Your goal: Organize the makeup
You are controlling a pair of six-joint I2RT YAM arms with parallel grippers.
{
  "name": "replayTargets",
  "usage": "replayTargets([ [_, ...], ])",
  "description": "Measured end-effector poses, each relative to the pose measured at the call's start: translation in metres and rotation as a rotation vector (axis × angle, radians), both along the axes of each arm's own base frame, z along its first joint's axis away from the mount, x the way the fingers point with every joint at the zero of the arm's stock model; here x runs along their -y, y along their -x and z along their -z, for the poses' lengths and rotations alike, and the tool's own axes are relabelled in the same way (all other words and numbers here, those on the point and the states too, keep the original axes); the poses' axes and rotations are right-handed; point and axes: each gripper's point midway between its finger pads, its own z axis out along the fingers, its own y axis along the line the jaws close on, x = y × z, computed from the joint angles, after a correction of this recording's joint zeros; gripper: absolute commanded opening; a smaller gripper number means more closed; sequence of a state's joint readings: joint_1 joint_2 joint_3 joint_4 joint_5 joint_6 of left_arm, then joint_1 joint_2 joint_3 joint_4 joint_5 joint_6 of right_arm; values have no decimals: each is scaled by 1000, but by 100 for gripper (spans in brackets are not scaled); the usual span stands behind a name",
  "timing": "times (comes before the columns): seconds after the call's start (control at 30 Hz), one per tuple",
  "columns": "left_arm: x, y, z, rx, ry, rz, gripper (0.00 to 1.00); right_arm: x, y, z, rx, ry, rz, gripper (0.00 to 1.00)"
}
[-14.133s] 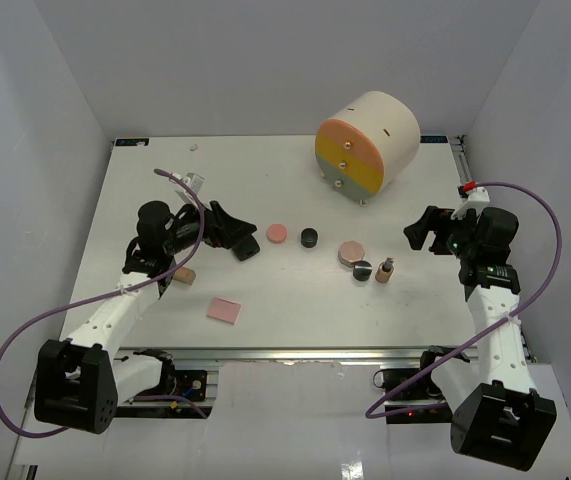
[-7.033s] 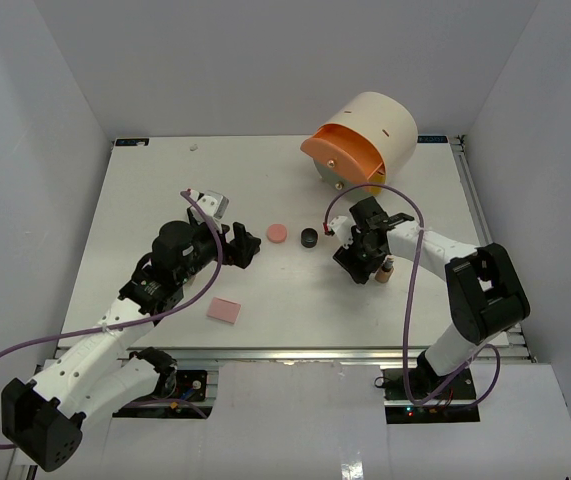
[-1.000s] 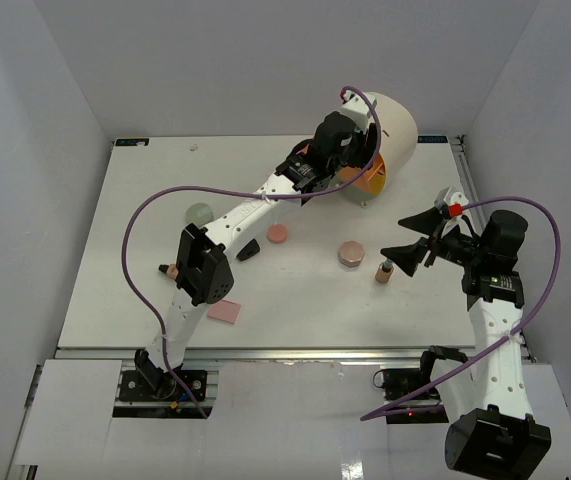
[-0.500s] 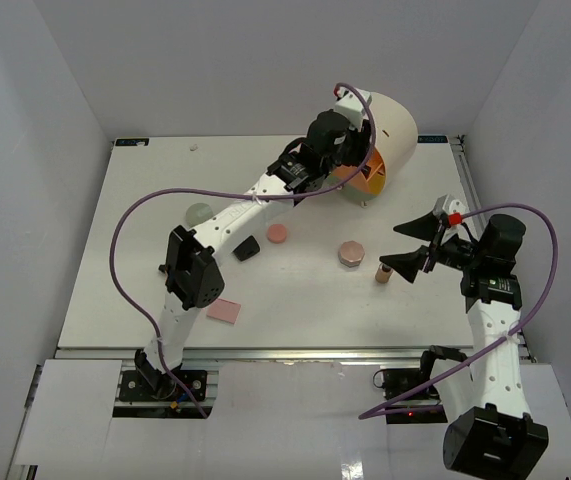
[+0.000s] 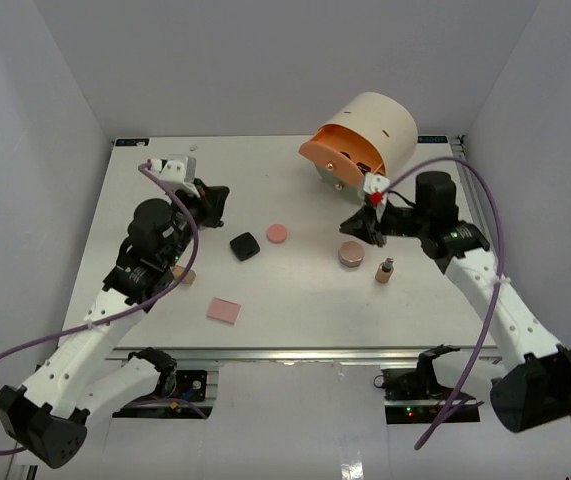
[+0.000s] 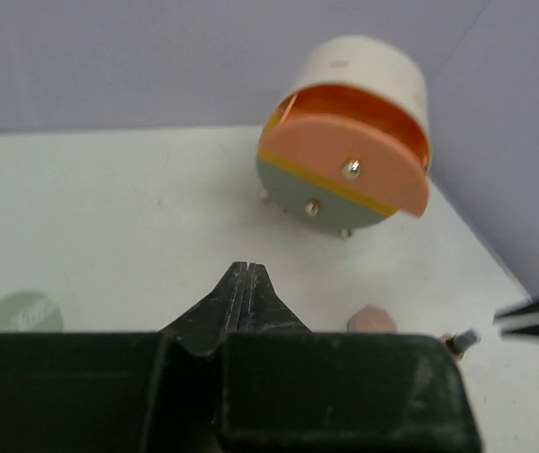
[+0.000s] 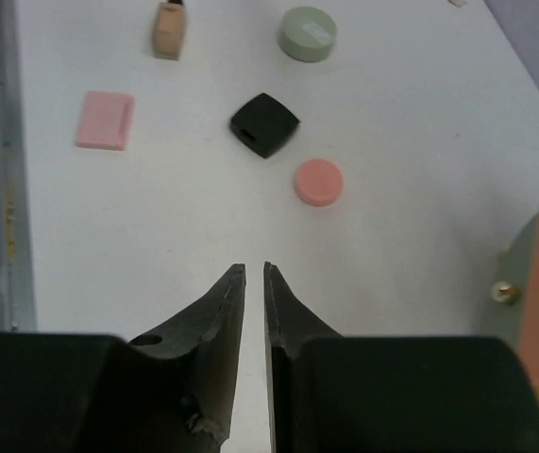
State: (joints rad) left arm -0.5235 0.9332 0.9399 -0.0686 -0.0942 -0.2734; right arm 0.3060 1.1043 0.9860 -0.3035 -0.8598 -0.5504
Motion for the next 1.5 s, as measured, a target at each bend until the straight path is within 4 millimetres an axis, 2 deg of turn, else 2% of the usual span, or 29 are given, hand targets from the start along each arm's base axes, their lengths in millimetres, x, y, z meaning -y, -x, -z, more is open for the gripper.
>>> replayTargets([
  [0.1,-11,13,56,-88,-48,-4,0,-25,-46,-17,60,85,83,16],
  [0.17,-15,20,97,-172,-108,0,0,-38,-77,-17,76,143,159,16],
  [0.23,-19,25,121,-225,-151,-2,0,-44,-104,-3,62,224,248,17],
  [0.33,-21,28,121,-218,-158,-2,0,-46,-147,22,54,335,388,18],
  [0.4,-21,28,115,-197,-150,0,1,-40,-167,45,42,417,469,18],
  [0.5,-20,29,111,-182,-145,9,2,-24,-178,71,21,519,556,19],
  [0.57,-18,29,112,-186,-147,20,3,-10,-185,76,29,572,631,20],
  [0.77,-16,30,114,-192,-150,34,5,20,-217,56,119,598,872,26],
  [0.9,-16,29,115,-195,-154,35,7,31,-238,44,163,580,970,37],
  [1.13,-15,28,119,-205,-163,35,12,38,-254,46,180,588,1028,53],
  [1.23,-14,28,120,-207,-164,40,23,39,-256,49,166,587,1012,55],
  [1.3,-12,29,121,-208,-164,50,38,36,-252,54,128,578,939,61],
  [1.37,-8,31,119,-204,-160,81,44,21,-238,60,67,552,769,63],
  [1.4,-3,33,118,-201,-150,111,49,12,-224,59,40,534,663,63],
  [1.43,2,35,116,-196,-143,138,52,2,-207,55,21,499,558,62],
  [1.5,13,37,113,-187,-124,197,58,-13,-159,42,-12,422,368,60],
])
